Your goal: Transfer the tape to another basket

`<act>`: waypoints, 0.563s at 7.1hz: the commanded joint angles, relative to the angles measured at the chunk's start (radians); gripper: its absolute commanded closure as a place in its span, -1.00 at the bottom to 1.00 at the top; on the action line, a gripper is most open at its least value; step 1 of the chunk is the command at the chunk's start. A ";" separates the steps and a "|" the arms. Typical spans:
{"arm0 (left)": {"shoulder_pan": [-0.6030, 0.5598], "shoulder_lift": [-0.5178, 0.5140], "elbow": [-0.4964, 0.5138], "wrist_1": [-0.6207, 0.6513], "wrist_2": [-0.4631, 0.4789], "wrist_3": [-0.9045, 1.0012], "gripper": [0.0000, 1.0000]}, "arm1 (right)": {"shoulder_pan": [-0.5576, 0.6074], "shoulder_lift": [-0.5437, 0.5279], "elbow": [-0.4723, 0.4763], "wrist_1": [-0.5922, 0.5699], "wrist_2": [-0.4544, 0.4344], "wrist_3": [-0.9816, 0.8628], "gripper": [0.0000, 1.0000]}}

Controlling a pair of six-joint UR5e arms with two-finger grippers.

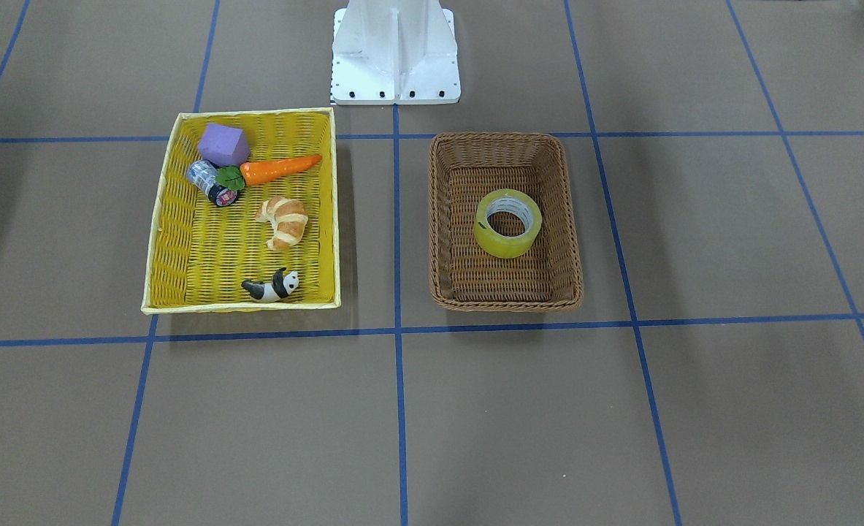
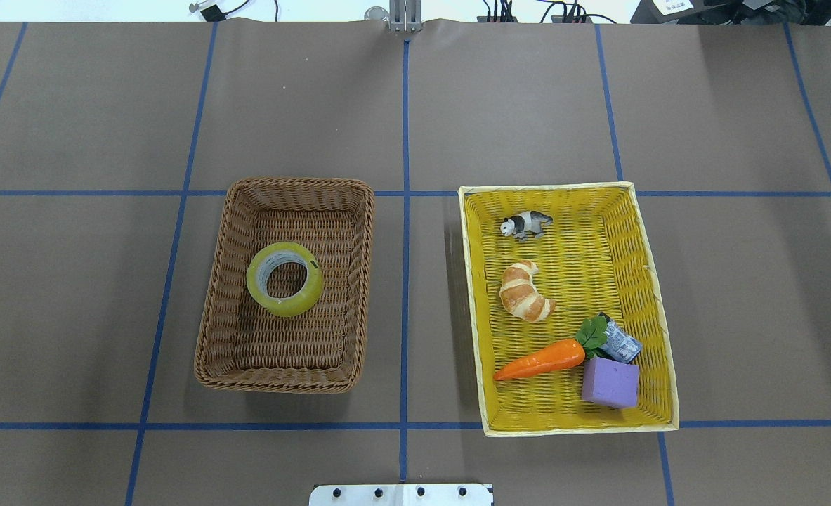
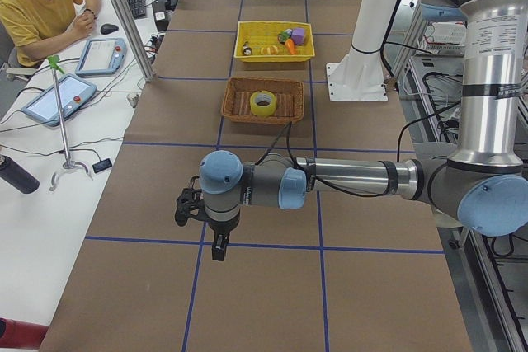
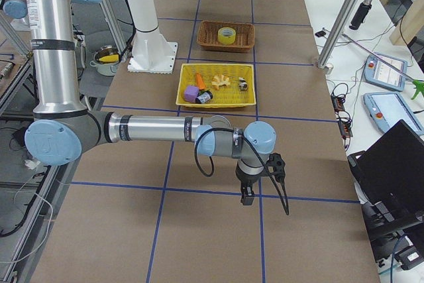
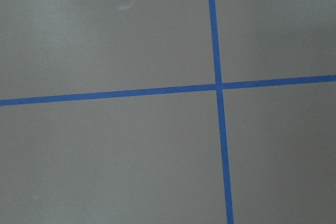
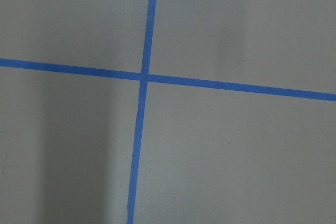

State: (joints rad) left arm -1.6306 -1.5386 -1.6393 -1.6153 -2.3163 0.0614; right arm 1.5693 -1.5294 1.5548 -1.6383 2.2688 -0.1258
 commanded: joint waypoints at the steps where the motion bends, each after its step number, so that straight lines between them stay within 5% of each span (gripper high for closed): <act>1: 0.000 0.000 -0.001 0.000 0.000 0.000 -0.99 | 0.000 0.000 0.001 0.000 0.011 0.000 -1.00; 4: 0.000 0.000 -0.001 0.000 0.000 0.000 -0.99 | 0.000 -0.002 0.001 0.000 0.026 0.000 -1.00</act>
State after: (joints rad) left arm -1.6306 -1.5386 -1.6398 -1.6153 -2.3163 0.0613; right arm 1.5693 -1.5307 1.5554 -1.6383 2.2938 -0.1258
